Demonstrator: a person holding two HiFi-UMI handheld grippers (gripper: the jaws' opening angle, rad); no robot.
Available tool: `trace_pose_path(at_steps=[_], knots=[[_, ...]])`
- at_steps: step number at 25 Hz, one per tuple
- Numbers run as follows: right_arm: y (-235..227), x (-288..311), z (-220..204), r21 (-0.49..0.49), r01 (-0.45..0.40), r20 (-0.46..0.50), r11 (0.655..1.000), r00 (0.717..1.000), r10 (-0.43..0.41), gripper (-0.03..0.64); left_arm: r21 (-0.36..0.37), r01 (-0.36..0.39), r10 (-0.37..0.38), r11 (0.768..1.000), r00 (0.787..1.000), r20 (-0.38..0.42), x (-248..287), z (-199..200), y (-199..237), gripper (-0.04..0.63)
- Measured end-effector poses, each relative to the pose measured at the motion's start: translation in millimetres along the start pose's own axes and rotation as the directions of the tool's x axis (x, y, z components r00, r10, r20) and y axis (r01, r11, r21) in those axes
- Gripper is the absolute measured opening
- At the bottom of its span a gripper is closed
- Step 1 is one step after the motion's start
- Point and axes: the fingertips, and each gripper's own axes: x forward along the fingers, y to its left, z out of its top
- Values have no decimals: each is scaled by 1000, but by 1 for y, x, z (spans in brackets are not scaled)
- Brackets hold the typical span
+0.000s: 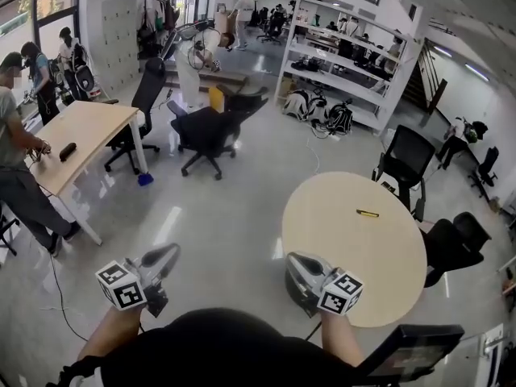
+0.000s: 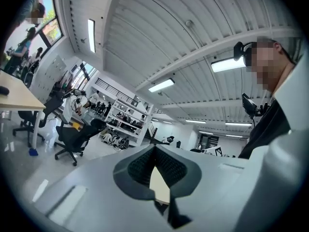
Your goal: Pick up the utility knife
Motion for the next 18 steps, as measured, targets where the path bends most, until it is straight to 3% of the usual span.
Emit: trace_pose_path(at_steps=[3, 10, 18], knots=[[-28, 1, 1, 18, 30, -3, 999, 1000, -30, 14, -12, 17, -17, 1000, 1000, -6, 28, -1, 13, -6], [-81, 33, 11, -3, 154, -15, 988, 988, -154, 14, -47, 151, -152, 987, 988, -31, 103, 4, 75, -6], [-144, 116, 68, -20, 326, 38, 945, 945, -325, 14, -38, 308, -310, 951, 950, -47, 204, 75, 189, -6]])
